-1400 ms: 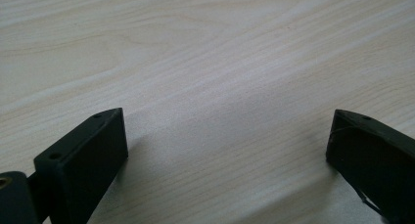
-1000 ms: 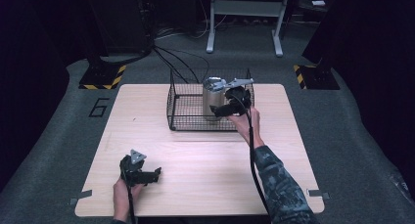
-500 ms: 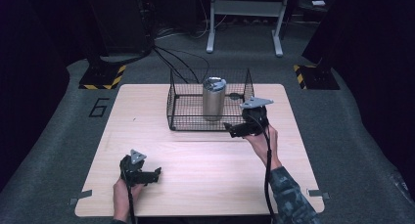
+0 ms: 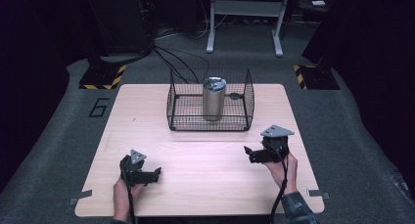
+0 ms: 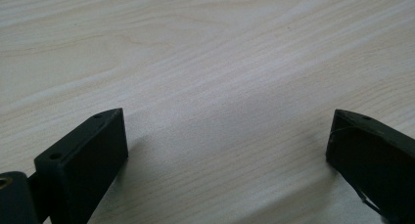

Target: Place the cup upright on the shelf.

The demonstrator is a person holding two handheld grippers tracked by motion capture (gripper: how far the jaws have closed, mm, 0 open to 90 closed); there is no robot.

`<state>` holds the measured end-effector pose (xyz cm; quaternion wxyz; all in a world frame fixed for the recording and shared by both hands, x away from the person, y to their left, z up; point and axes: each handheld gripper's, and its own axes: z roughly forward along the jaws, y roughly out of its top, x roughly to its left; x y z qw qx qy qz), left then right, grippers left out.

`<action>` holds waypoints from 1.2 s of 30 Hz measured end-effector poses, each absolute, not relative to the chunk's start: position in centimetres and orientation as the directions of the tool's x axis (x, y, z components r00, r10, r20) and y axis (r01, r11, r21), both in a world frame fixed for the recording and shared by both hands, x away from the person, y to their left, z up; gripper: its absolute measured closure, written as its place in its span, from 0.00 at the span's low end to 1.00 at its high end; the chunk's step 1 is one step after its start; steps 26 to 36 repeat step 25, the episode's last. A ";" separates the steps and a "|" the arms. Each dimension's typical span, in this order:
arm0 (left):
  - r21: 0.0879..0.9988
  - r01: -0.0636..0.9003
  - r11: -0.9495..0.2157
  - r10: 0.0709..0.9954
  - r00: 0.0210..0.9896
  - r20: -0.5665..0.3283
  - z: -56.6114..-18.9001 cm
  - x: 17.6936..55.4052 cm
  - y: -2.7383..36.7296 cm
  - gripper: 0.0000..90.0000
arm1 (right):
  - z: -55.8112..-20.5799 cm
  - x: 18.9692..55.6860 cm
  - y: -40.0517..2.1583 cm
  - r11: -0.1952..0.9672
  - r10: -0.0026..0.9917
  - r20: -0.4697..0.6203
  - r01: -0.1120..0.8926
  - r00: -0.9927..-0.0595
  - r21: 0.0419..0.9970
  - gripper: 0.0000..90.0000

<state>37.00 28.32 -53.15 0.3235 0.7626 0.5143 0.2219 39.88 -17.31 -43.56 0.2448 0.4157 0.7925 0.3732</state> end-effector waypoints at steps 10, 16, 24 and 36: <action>0.722 0.641 -0.262 0.928 0.372 0.006 -53.1 37.0 28.3 0.02 | -51.0 37.4 -21.7 0.282 0.907 0.003 0.614 -0.420 0.737 0.00; 0.721 0.641 -0.262 0.928 0.373 0.006 -53.1 37.0 28.3 0.02 | -52.7 36.8 -22.6 0.280 0.918 -0.009 0.631 -0.397 0.723 0.00; 0.724 0.637 -0.266 0.927 0.375 0.010 -53.2 37.1 28.4 0.02 | -53.0 37.0 -22.6 0.289 0.911 -0.002 0.636 -0.412 0.716 0.00; 0.724 0.637 -0.266 0.927 0.375 0.010 -53.2 37.1 28.4 0.02 | -53.0 37.0 -22.6 0.289 0.911 -0.002 0.636 -0.412 0.716 0.00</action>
